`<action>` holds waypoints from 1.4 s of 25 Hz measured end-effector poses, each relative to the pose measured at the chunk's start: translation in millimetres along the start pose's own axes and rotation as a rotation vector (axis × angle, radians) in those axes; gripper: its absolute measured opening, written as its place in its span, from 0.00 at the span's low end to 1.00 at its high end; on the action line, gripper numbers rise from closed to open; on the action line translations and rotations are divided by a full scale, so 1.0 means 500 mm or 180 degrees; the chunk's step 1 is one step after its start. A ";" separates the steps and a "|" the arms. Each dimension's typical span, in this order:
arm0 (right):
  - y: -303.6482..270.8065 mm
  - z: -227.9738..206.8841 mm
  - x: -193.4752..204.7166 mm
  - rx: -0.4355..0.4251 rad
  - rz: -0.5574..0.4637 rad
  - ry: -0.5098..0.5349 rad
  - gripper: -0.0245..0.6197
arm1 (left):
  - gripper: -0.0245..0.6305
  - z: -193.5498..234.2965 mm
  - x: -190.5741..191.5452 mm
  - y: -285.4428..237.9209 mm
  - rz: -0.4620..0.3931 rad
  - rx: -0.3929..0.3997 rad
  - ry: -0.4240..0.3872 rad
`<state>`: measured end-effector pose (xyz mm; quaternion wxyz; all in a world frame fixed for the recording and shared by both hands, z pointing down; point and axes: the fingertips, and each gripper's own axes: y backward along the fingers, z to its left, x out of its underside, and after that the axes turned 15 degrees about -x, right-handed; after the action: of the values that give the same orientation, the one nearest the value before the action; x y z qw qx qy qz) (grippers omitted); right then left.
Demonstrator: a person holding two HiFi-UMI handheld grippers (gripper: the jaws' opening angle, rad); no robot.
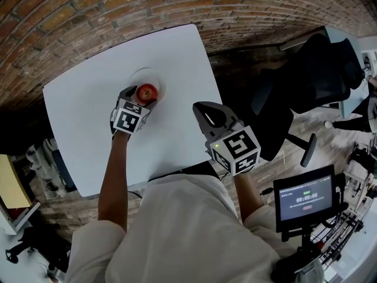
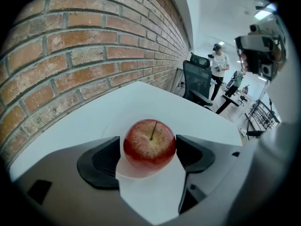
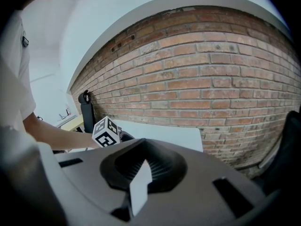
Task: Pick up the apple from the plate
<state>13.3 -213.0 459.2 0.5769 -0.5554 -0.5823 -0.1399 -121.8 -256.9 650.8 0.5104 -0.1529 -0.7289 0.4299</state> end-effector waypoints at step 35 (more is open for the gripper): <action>0.047 0.047 -0.041 0.0114 -0.0281 0.0205 0.04 | 0.57 0.023 -0.043 0.068 -0.0388 -0.0378 -0.0205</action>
<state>14.2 -195.9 424.0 0.5985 -0.5140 -0.5898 -0.1726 -129.6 -256.8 609.7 0.5019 -0.1244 -0.7771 0.3587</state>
